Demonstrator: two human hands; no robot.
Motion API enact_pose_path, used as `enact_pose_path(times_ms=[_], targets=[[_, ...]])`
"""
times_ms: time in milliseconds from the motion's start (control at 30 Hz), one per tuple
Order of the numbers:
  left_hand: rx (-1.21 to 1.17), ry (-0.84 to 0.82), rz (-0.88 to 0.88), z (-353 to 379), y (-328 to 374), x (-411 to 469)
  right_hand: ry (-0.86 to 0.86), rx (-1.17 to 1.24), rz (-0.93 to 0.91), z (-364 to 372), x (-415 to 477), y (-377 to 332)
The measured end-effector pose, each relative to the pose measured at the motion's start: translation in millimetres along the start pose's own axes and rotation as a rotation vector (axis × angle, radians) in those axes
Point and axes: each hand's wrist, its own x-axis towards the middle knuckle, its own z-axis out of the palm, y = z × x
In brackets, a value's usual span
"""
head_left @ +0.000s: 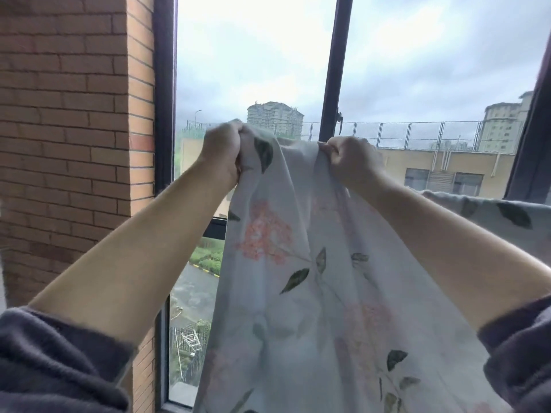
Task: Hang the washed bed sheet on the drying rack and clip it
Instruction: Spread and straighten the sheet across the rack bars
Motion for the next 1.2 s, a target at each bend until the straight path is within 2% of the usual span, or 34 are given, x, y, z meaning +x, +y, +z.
enact_pose_path(times_ms=[200, 267, 333, 433, 567, 667, 700, 733, 833, 933, 1000, 1100, 1200], targets=[[-0.068, 0.104, 0.196, -8, 19, 19, 0.081, 0.126, 0.008, -15, 18, -11], [-0.009, 0.158, 0.212, -20, 15, 29, 0.043, 0.182, -0.048, -10, 19, -19], [0.132, 0.228, 0.134, -40, -2, 41, -0.098, 0.177, -0.131, 4, 12, -23], [0.251, 0.322, -0.045, -73, -48, 41, -0.329, -0.007, -0.196, 21, -9, -24], [0.273, 0.415, -0.146, -95, -84, 35, -0.462, -0.170, -0.215, 24, -17, -17], [0.248, 0.159, -0.413, -87, -86, 24, -0.443, -0.166, -0.210, 25, -17, -14], [0.248, 0.097, -0.433, -83, -87, 23, -0.424, -0.185, -0.218, 27, -18, -15], [0.245, 0.102, -0.400, -81, -88, 25, -0.393, -0.199, -0.223, 28, -18, -16], [0.175, 0.288, -0.168, -79, -74, 36, -0.206, -0.155, -0.220, 25, -10, -21], [0.050, 0.406, 0.056, -74, -43, 45, -0.016, -0.107, -0.244, 13, 2, -37], [0.037, 0.516, 0.133, -75, -35, 49, 0.054, -0.111, -0.271, 13, 6, -52], [0.148, 0.614, 0.052, -95, -51, 53, -0.064, -0.066, -0.274, 28, 1, -65], [0.406, 0.555, -0.125, -122, -86, 49, -0.224, -0.105, -0.276, 45, -16, -61]])
